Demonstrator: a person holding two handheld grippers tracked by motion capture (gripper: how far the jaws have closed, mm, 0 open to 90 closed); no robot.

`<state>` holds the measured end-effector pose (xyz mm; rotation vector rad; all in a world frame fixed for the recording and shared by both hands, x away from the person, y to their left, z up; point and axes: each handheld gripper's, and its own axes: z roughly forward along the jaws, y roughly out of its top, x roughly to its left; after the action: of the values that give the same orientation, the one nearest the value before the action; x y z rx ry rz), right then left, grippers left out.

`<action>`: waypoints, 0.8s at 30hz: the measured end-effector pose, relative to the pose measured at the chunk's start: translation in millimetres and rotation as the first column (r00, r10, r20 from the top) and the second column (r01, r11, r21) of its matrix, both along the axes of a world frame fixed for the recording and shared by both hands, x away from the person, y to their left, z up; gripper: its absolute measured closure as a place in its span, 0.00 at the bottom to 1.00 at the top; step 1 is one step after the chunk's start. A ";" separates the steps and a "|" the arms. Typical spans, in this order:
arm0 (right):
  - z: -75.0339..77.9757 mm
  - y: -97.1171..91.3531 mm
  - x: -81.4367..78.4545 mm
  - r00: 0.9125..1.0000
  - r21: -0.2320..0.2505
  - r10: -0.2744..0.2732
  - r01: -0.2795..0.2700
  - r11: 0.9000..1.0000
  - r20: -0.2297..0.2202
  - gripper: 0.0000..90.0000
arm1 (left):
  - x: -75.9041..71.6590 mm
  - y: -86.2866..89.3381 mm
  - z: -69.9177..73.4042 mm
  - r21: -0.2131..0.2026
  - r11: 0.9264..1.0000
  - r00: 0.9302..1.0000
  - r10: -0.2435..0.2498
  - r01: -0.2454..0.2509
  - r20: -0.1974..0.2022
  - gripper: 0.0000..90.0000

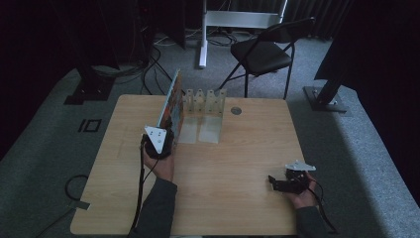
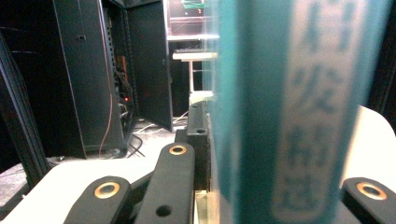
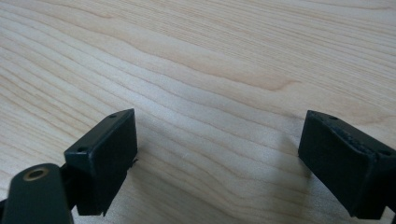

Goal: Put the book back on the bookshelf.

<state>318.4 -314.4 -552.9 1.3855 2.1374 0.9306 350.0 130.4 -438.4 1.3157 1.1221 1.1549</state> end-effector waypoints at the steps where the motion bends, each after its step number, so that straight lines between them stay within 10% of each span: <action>1: 0.0 0.0 0.0 1.000 0.000 0.000 0.000 1.000 0.000 0.13 | 0.0 0.0 0.0 0.000 1.000 1.000 0.000 0.000 0.000 0.90; 24: -0.1 -0.2 0.1 1.000 -0.002 0.002 -0.002 1.000 0.001 0.13 | -2.9 10.3 -5.3 -0.056 0.998 1.000 0.004 -0.004 0.001 0.89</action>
<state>318.5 -314.6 -553.0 1.3819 2.1384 0.9299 347.1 140.7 -443.6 1.2699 1.1485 1.1195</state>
